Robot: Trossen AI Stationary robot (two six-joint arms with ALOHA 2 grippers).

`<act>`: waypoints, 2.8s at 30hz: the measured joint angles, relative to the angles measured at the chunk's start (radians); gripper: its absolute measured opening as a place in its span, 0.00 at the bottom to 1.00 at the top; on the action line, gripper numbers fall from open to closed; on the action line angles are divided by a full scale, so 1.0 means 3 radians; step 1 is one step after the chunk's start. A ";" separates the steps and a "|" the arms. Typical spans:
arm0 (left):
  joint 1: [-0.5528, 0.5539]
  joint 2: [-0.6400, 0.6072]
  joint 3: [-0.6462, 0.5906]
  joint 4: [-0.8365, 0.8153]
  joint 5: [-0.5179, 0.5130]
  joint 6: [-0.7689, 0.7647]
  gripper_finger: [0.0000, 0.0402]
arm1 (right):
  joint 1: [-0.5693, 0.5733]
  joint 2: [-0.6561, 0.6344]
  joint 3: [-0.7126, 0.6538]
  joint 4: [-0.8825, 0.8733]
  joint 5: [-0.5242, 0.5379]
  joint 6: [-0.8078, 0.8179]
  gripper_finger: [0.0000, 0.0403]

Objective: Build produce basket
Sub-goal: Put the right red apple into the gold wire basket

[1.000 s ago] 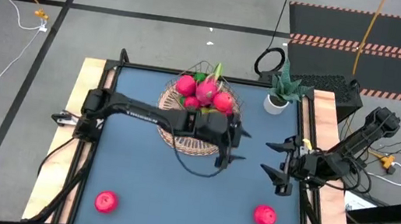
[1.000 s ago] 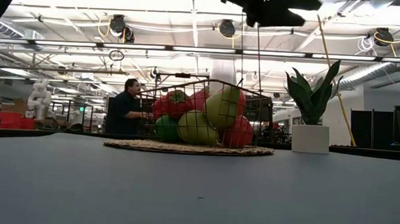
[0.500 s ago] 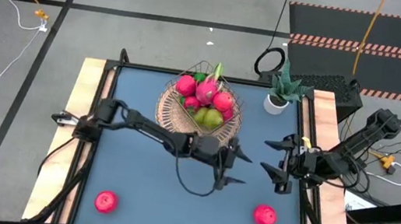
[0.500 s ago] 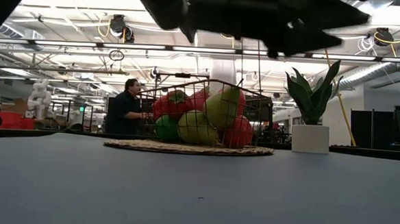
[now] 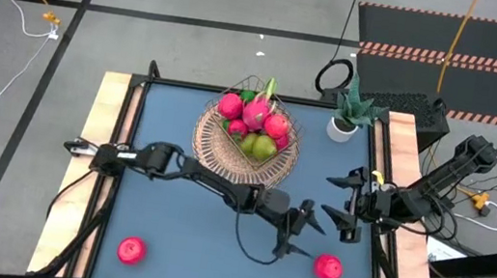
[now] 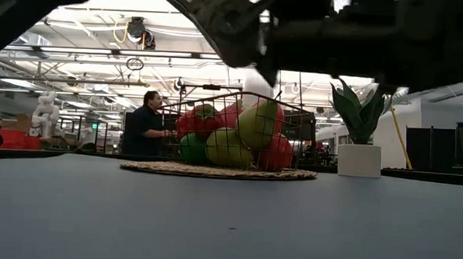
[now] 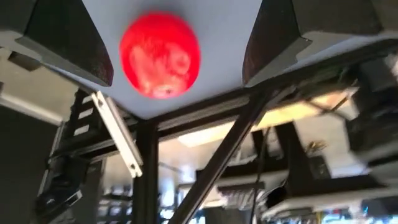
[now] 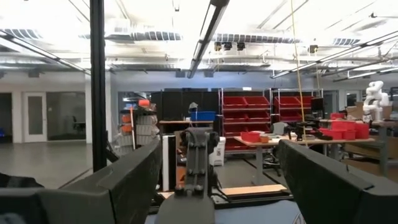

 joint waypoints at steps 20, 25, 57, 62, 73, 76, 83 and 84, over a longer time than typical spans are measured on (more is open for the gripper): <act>-0.0129 0.1234 0.1776 -0.0345 0.0144 -0.0184 0.88 | -0.0155 0.0000 0.0000 -0.0186 0.0003 0.0165 0.78; -0.0170 0.1273 0.1776 -0.0459 -0.0003 -0.0073 0.88 | -0.0186 0.0000 0.0000 -0.0188 0.0003 0.0156 0.78; -0.0198 0.1329 0.1780 -0.0440 -0.0026 -0.0036 0.63 | -0.0186 0.0000 0.0000 -0.0211 0.0004 0.0195 0.78; -0.0147 0.1252 0.1769 -0.0593 -0.0034 -0.0039 0.61 | -0.0175 -0.0004 0.0000 -0.0205 0.0006 0.0191 0.78; 0.0020 0.0726 0.1771 -0.1523 -0.0223 0.0349 0.60 | 0.0134 -0.0231 0.0003 -0.0170 0.0110 -0.0065 0.78; 0.0045 0.0587 0.1773 -0.1748 -0.0321 0.0491 0.62 | 0.0214 -0.0255 0.0003 -0.0146 0.0106 -0.0103 0.78; 0.0143 0.0271 0.1775 -0.2252 -0.0587 0.0562 0.62 | 0.0409 -0.0264 0.0003 0.0008 0.0090 -0.0260 0.78; 0.0164 0.0228 0.1775 -0.2354 -0.0587 0.0546 0.61 | 0.0436 -0.0263 0.0003 0.0031 0.0090 -0.0285 0.78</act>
